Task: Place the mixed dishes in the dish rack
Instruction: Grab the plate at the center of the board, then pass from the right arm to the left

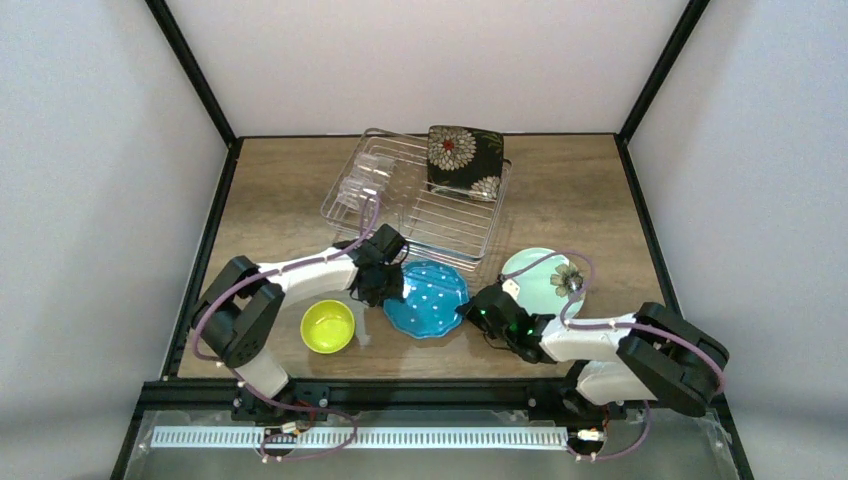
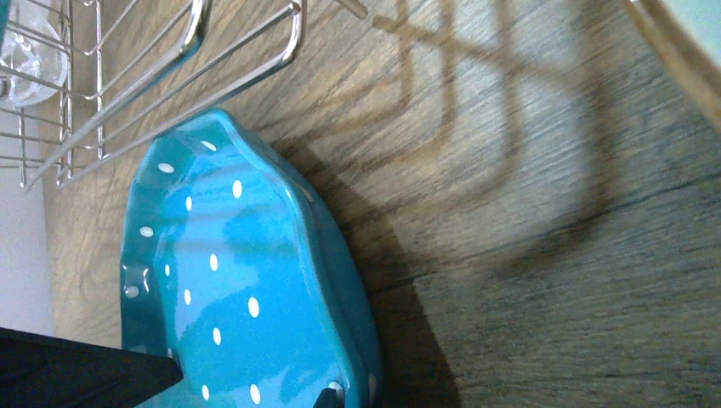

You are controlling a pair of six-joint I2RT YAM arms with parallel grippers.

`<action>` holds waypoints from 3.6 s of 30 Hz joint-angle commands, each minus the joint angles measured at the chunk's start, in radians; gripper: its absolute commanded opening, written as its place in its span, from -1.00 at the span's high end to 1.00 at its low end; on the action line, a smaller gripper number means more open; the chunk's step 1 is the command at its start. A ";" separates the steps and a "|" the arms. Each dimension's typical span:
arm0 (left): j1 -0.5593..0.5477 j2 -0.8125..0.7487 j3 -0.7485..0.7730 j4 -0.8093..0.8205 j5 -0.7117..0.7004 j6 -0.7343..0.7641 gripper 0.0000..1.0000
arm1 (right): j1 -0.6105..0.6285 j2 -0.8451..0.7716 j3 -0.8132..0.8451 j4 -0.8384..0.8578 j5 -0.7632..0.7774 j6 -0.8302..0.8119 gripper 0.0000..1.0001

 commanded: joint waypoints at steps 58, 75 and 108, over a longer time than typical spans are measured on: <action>-0.025 -0.366 -0.345 0.511 0.551 -0.007 -0.76 | 0.022 -0.454 0.128 -0.426 -0.194 -0.094 0.99; -0.026 -0.430 -0.346 0.618 0.517 -0.070 0.68 | 0.022 -0.413 0.212 -0.428 -0.206 -0.144 0.99; -0.025 -0.675 -0.316 0.396 0.252 -0.083 0.94 | 0.021 -0.435 0.511 -0.775 0.091 -0.393 -0.24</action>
